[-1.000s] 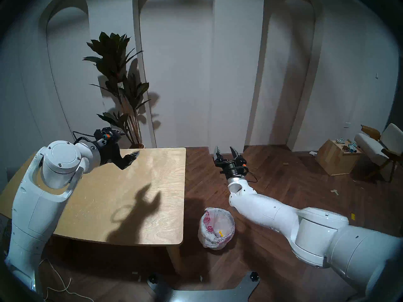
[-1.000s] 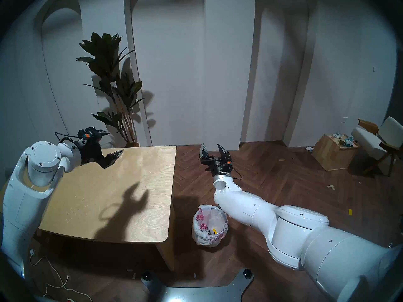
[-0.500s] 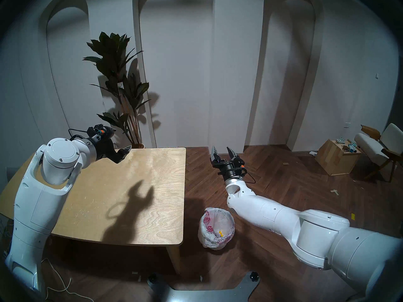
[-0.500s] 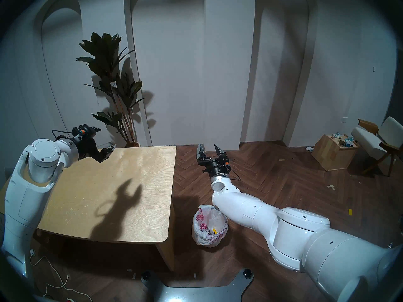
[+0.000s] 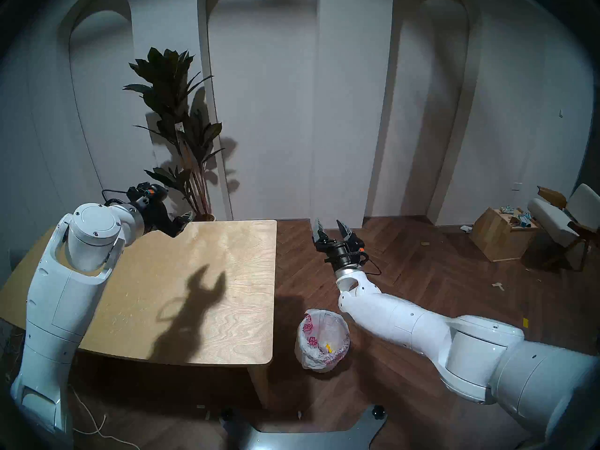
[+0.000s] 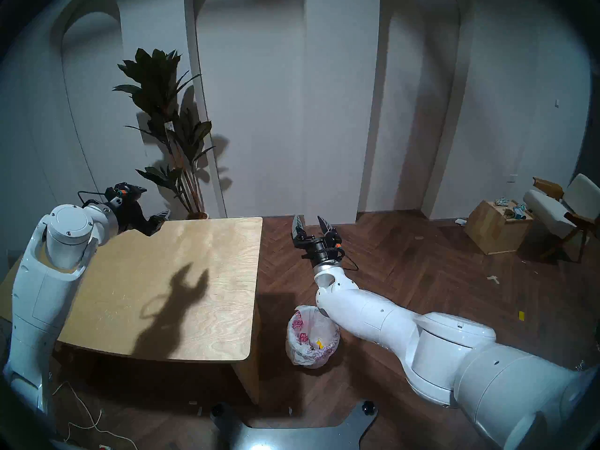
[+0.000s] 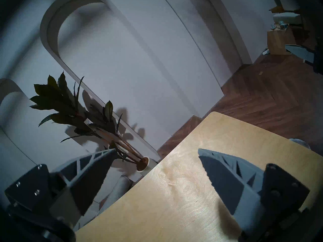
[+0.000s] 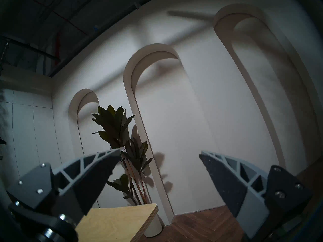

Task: Put the trash into the trash bin on the ground

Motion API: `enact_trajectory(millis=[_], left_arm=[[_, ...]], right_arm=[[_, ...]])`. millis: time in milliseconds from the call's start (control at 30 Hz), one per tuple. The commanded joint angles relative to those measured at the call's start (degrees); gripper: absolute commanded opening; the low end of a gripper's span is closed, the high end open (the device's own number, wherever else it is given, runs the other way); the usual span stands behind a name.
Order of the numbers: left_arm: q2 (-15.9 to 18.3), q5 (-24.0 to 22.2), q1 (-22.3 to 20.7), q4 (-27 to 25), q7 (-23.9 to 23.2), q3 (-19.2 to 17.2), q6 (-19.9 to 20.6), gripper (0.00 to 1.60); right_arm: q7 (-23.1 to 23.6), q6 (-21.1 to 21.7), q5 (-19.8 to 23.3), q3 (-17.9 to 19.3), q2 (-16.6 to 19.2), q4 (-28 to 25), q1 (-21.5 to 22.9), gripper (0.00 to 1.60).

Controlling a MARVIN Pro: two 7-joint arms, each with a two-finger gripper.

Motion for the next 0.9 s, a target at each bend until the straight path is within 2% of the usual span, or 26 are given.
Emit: enact_trajectory(millis=[0,867], left_arm=[[-0.78,0.2,-3.56,0.15,1.08,0.54,-0.43,1.6],[-4.44,2.17,-9.13,6.1,4.48,4.01,-0.57,1.6]], right_arm=[[0.5,-0.54,0.12,0.54,0.67,-2.09,-0.18,1.6],[1.83,-0.54,0.04,1.09,3.62,-7.53,-2.57,1.6]])
